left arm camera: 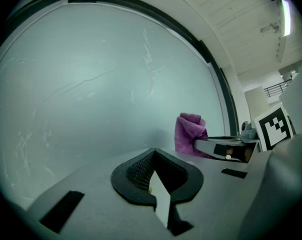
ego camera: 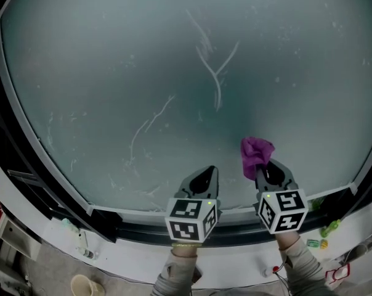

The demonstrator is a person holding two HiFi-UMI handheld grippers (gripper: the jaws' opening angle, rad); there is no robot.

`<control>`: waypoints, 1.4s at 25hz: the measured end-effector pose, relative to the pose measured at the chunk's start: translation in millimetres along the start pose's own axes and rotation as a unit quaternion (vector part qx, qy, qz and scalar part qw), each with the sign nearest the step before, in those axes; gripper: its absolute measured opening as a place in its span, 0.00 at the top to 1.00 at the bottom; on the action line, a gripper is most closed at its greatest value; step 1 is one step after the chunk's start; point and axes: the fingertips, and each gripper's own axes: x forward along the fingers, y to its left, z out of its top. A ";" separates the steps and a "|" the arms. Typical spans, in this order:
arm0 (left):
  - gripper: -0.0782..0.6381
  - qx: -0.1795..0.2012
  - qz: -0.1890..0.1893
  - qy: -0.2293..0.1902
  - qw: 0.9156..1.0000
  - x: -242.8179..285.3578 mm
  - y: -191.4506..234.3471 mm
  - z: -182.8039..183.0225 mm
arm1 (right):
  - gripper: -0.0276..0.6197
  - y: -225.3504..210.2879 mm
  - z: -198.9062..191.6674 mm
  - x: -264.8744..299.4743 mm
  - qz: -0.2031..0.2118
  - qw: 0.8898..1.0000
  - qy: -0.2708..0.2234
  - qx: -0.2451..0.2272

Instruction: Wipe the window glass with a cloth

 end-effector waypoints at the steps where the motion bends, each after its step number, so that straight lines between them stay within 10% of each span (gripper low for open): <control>1: 0.88 0.000 0.007 0.001 1.000 -3.4 6.1 -1.1 | 0.87 8.3 -0.5 3.2 0.009 1.000 -0.001 0.001; 19: 0.88 -0.019 0.130 0.025 0.991 -64.5 114.8 -32.3 | 0.87 157.9 -34.3 71.0 0.153 0.988 0.026 -0.001; 35: 0.88 -0.039 0.157 0.028 0.986 -68.9 136.8 -44.6 | 0.87 167.2 -64.0 94.9 0.158 0.985 0.061 -0.013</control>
